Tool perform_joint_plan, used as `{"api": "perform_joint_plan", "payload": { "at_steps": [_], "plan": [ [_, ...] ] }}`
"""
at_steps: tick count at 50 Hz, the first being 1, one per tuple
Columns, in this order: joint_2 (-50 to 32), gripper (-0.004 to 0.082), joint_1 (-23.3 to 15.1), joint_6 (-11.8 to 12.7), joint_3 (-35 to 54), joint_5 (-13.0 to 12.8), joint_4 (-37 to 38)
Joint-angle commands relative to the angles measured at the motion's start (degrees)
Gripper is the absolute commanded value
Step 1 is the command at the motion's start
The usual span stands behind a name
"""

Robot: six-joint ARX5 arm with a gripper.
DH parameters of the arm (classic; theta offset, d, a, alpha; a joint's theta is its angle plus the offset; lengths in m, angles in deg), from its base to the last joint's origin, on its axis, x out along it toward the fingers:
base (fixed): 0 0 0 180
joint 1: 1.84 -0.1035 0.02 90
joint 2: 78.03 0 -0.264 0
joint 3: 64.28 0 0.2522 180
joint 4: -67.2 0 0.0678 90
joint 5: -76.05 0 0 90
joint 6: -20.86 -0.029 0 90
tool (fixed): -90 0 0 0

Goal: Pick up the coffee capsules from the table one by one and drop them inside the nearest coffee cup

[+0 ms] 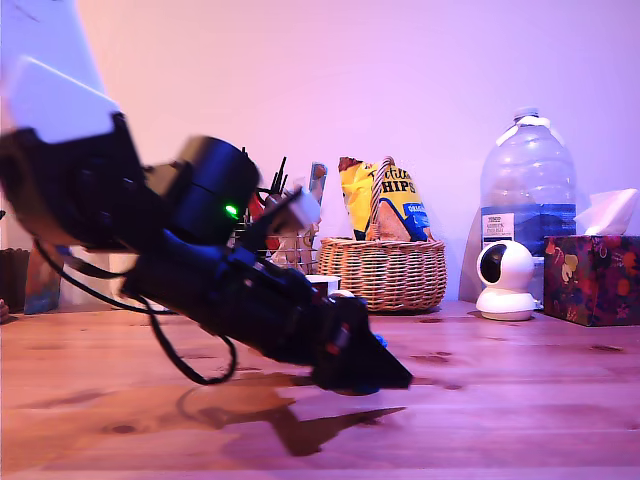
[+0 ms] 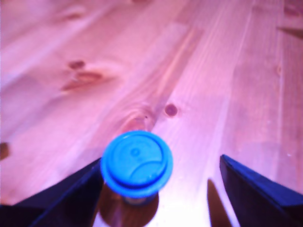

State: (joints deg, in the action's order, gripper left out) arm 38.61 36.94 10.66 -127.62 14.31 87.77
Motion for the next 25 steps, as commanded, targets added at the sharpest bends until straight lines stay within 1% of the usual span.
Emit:
{"api": "perform_joint_plan", "payload": {
  "at_steps": [1,3,9,12,19,25],
  "plan": [
    [1.92,0.0692,0.52,0.81,-1.01,-0.26,-0.17],
    [2.27,0.0692,0.74,1.29,-1.49,-0.26,-0.37],
    [2.95,0.0690,1.36,1.22,-2.67,-0.42,-1.97],
    [2.97,0.0670,1.53,1.20,-2.89,-0.85,-2.45],
    [2.97,0.0531,1.68,1.20,-2.99,-2.89,-2.67],
    [2.97,0.0364,1.66,1.18,-2.99,-3.98,-3.56]
  ]
}}
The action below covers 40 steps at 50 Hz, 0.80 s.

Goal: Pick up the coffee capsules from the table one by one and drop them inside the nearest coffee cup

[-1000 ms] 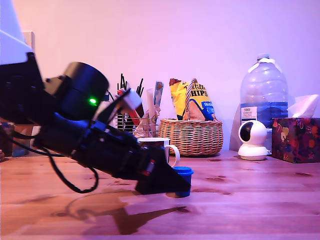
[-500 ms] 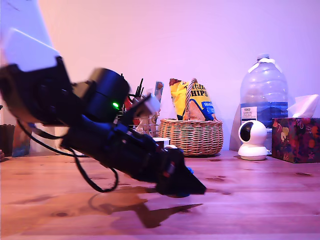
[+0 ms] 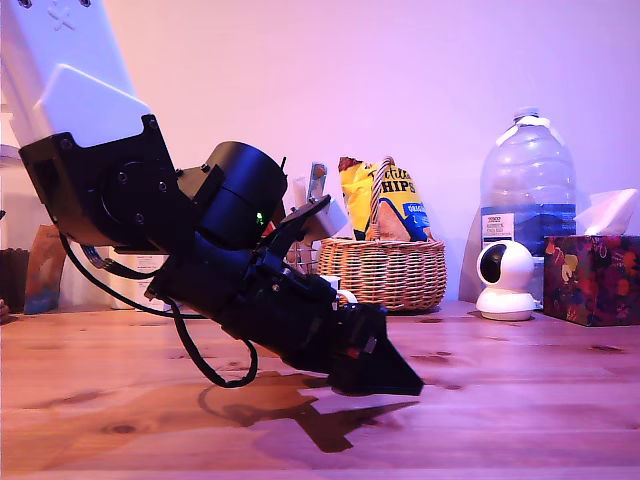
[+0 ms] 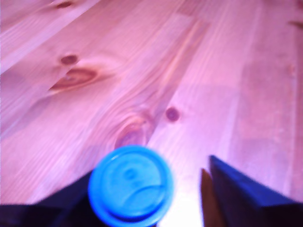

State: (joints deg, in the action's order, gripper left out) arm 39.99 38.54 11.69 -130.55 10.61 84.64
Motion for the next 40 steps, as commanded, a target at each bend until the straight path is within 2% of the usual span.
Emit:
{"api": "perform_joint_plan", "payload": {
  "at_steps": [1,5,17,27,40],
  "plan": [
    [1.60,0.0345,0.07,0.15,-0.07,-0.31,-0.59],
    [1.60,0.0300,0.07,0.15,-0.07,-0.35,-1.18],
    [1.09,0.0295,0.07,0.17,-0.07,-0.33,-2.99],
    [-1.27,0.0192,-0.04,0.17,-0.07,-0.28,-6.88],
    [-8.04,0.0189,-0.15,0.17,-0.07,-0.35,-15.06]
  ]
}}
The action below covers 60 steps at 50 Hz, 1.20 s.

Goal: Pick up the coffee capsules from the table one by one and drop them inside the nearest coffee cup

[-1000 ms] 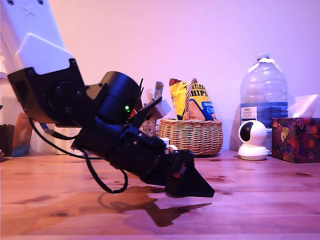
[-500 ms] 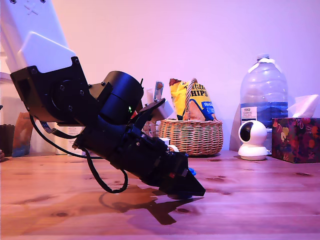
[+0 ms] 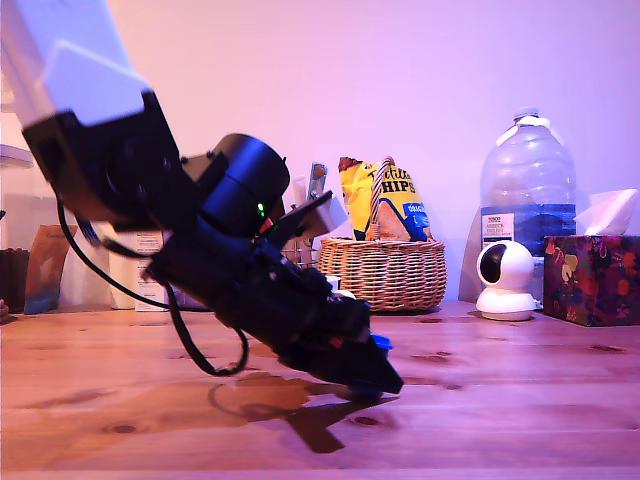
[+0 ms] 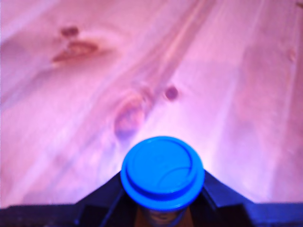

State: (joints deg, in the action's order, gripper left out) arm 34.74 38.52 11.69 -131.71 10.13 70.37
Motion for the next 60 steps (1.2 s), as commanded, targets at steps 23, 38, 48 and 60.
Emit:
{"api": "perform_joint_plan", "payload": {
  "at_steps": [23,38,48,60],
  "plan": [
    [-19.08,0.0179,-3.17,-1.68,1.05,-9.05,-15.58],
    [-23.23,0.0180,-7.52,-2.01,0.33,-14.51,-17.33],
    [-23.10,0.0180,-8.66,-1.99,-3.93,-14.51,-20.83],
    [-21.07,0.0179,-9.79,-2.54,-12.63,-14.45,-28.81]
  ]
}}
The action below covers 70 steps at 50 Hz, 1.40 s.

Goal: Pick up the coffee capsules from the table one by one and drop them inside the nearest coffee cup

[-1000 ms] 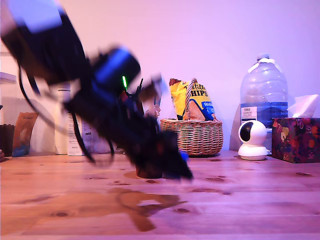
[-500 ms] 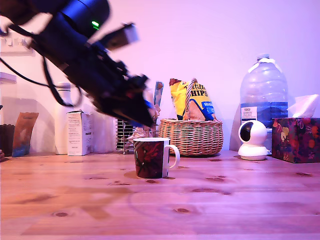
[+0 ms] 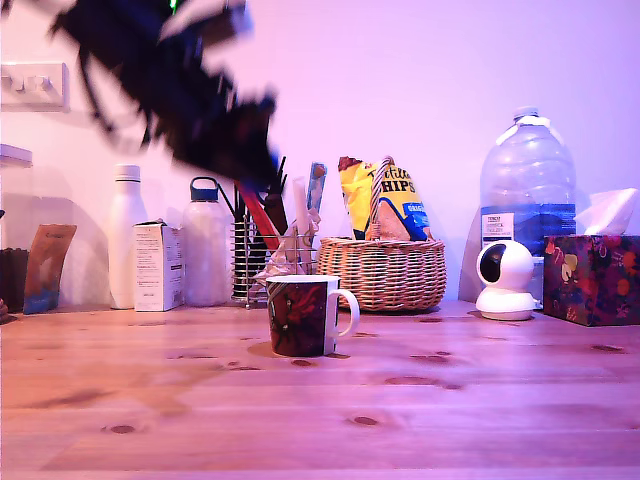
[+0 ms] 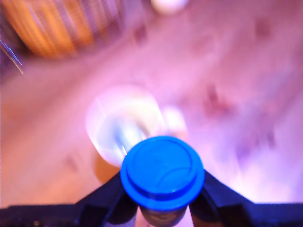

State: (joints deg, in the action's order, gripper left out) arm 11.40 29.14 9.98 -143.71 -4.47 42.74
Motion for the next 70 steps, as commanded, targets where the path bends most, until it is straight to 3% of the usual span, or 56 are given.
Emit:
{"api": "perform_joint_plan", "payload": {
  "at_steps": [1,39,58,70],
  "plan": [
    [2.69,0.0179,-0.52,-0.83,-1.49,0.15,-1.90],
    [26.56,0.0180,-0.87,-2.71,-33.90,2.05,-29.38],
    [34.84,0.0180,-1.27,-2.84,-41.99,2.01,-35.26],
    [35.85,0.0180,-1.25,-2.86,-42.56,1.81,-35.67]
  ]
}}
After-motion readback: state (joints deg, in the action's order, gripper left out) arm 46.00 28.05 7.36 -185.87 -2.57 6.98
